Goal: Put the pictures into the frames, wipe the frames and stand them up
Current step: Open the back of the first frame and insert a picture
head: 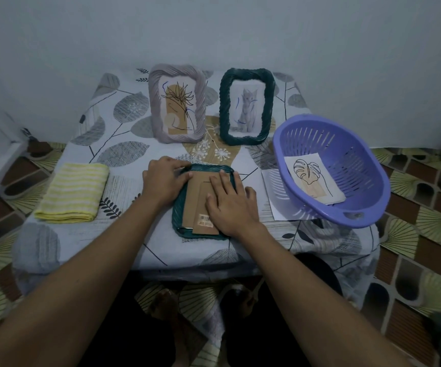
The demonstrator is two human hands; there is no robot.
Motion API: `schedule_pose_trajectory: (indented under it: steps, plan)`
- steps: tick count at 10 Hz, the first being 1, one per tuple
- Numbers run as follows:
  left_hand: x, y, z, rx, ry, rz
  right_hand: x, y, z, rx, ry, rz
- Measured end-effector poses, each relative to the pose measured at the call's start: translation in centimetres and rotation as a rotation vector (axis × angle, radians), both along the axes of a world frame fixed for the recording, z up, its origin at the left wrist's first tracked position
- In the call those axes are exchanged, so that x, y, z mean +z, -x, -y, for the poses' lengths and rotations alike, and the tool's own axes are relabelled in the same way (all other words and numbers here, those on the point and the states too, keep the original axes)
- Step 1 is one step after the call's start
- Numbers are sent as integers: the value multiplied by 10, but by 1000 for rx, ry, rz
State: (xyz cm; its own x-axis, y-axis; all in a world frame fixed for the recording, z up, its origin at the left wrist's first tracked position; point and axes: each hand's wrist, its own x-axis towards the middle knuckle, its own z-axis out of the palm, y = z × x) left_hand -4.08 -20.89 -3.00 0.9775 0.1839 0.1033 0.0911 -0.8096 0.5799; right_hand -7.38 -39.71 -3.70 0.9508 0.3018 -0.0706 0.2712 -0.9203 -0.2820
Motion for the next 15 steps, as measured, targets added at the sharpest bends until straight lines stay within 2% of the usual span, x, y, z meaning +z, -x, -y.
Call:
schedule_pose_trajectory:
  steps: [2,11,15]
  plan:
    - [-7,-3,1,19,-7,46,-1,0,-1,2,13,13]
    - [9,-12,1,-76,22,-221,1,0,0,7,11,7]
    - [9,-7,1,-93,1,-187,1,0,0,9,15,12]
